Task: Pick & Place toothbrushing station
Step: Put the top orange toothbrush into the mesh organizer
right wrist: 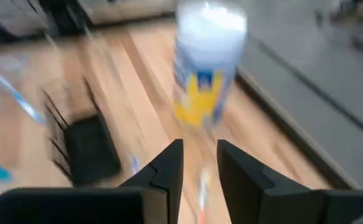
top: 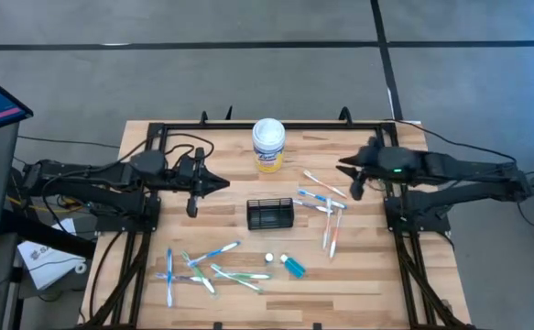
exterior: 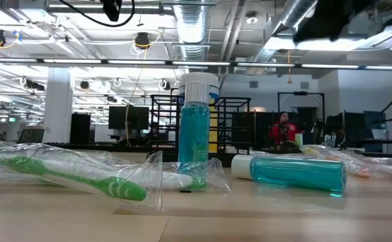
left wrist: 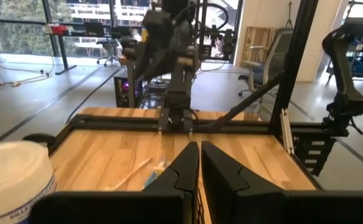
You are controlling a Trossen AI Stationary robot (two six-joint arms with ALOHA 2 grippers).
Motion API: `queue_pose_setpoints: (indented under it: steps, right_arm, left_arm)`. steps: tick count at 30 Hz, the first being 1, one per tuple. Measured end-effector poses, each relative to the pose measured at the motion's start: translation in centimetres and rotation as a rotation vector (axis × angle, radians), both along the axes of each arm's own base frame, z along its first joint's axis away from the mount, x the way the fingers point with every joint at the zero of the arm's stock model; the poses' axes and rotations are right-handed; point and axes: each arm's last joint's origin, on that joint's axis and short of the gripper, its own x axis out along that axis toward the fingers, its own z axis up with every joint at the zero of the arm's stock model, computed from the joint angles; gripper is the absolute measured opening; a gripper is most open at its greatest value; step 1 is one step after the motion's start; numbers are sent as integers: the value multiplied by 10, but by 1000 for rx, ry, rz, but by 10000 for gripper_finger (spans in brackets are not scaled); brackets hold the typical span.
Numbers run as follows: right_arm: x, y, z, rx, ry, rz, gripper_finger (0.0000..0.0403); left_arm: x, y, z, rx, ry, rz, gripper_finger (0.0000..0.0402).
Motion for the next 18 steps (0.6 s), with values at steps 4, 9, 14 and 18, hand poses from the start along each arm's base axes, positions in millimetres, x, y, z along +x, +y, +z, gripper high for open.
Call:
queue_pose_setpoints:
  steps: [4,9,14,18]
  right_arm:
    - [12,-10,-22,25,116,-68,87]
    - [26,-24,-54,67,216,-155,88]
    - [34,-39,-85,124,267,-187,88]
    - [39,-49,-108,191,310,-181,88]
  left_arm:
    - [0,0,-4,0,3,0,13]
    - [0,0,-9,0,15,0,13]
    - [0,0,-12,0,19,0,13]
    - [0,0,-12,0,17,5,13]
